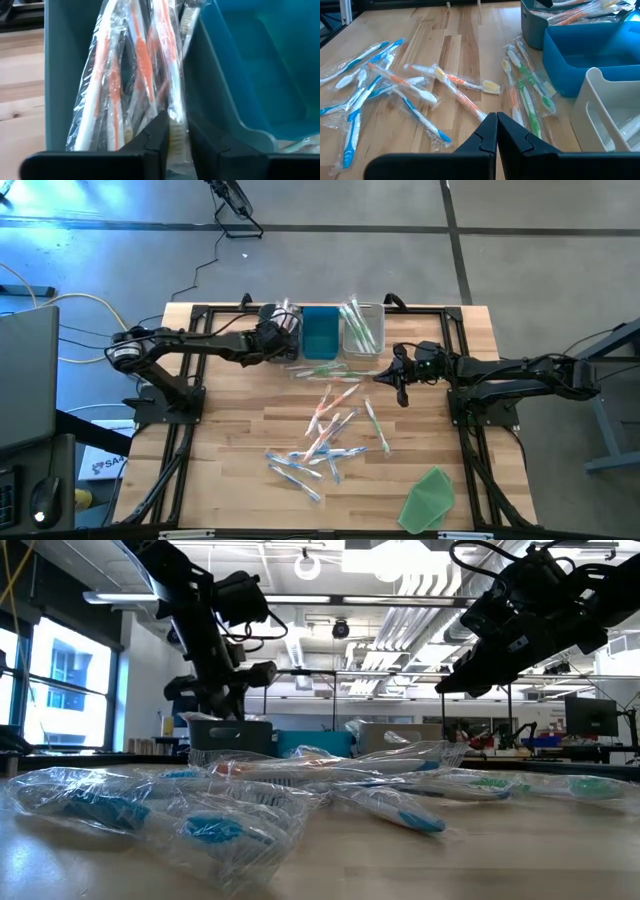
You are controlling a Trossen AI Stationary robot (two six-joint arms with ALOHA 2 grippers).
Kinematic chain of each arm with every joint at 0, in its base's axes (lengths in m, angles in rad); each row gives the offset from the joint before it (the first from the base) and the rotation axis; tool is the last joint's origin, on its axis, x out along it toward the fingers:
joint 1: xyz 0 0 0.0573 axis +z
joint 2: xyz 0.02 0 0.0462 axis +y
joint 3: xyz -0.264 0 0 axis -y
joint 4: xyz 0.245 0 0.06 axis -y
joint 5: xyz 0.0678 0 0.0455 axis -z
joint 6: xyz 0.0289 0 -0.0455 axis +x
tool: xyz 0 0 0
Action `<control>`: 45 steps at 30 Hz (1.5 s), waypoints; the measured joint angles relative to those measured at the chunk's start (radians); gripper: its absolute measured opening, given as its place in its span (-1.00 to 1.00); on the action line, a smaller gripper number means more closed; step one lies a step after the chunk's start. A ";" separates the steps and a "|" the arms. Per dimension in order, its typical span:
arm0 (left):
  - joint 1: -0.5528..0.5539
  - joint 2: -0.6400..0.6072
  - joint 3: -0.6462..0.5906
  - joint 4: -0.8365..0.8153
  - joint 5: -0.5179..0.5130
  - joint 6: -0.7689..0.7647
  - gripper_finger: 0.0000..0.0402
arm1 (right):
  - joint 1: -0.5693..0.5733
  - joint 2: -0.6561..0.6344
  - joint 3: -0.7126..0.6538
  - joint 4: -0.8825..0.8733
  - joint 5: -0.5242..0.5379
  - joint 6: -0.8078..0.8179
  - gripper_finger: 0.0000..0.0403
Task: Pick & Place Toothbrushes
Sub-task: Put the orange toothbrush into the dark blue bin, then adjust the orange toothbrush in the dark blue bin
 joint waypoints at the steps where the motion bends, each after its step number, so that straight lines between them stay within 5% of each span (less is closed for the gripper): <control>1: 0.000 0.000 0.000 0.001 0.000 0.000 -0.63 | 0.000 0.000 0.000 0.000 0.000 0.000 -0.99; 15: 0.000 0.000 0.005 -0.010 0.005 0.029 -0.38 | 0.000 0.000 0.000 0.000 0.000 0.000 -0.99; 26: -0.069 -0.108 0.175 -0.418 0.013 0.097 -0.80 | 0.000 0.000 0.000 -0.004 0.000 -0.004 -0.99; 34: -0.162 -0.171 0.179 -0.764 0.014 -0.166 -0.99 | 0.000 0.000 0.000 -0.004 0.000 -0.004 -0.99; 45: -0.128 -0.109 0.172 -0.778 0.043 -0.213 -1.00 | 0.000 0.000 0.000 -0.005 0.000 -0.004 -0.99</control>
